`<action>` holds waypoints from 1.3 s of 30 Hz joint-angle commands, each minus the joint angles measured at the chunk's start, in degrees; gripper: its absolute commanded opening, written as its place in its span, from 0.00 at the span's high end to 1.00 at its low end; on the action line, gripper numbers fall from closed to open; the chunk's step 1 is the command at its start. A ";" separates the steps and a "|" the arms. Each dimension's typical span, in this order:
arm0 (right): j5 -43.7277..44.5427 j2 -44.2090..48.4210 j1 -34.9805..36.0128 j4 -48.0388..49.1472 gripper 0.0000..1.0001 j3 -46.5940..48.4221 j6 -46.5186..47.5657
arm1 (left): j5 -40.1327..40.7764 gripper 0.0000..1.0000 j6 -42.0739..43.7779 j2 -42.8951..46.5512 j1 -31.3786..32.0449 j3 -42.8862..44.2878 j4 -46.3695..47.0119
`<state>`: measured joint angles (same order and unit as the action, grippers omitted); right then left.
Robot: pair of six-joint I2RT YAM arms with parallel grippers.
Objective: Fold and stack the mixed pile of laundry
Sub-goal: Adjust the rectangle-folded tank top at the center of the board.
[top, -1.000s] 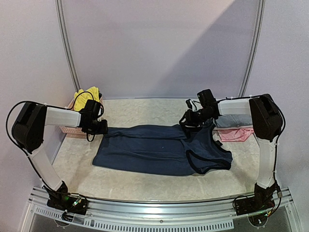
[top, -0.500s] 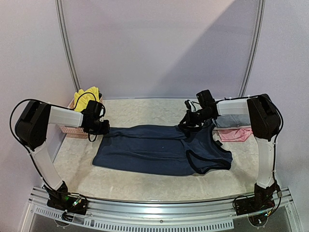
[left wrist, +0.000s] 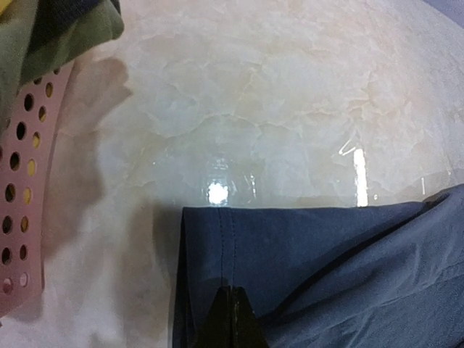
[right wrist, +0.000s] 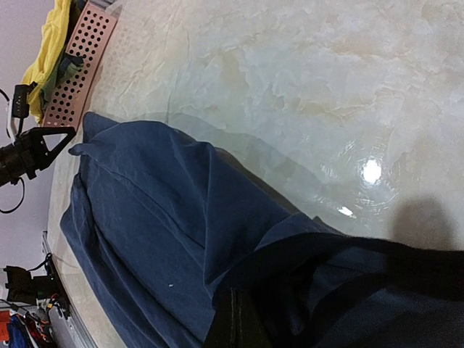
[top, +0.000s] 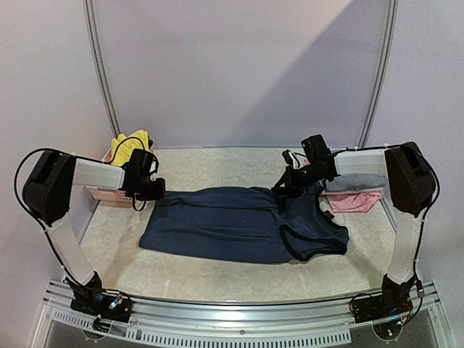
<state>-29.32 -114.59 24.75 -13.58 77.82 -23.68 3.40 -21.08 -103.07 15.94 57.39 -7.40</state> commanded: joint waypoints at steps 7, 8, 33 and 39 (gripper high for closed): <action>-0.65 7.14 0.38 2.08 1.00 -5.74 0.14 | 3.00 1.00 0.57 5.26 -0.21 -0.83 -2.00; -0.65 7.21 0.34 2.36 1.00 -6.09 -0.01 | 3.27 1.00 0.29 5.28 -0.22 -1.05 -2.15; 1.46 5.07 0.34 2.01 1.00 -6.39 0.07 | -4.78 0.63 -8.83 3.14 -0.84 -7.75 1.53; 1.32 5.12 0.38 1.88 1.00 -6.11 -0.05 | -5.04 0.61 -10.07 3.84 -0.76 -8.55 2.00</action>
<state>-28.80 -108.84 24.75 -11.55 71.90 -23.94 -0.08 -29.71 -100.86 15.46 50.13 -6.50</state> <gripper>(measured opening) 0.008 0.369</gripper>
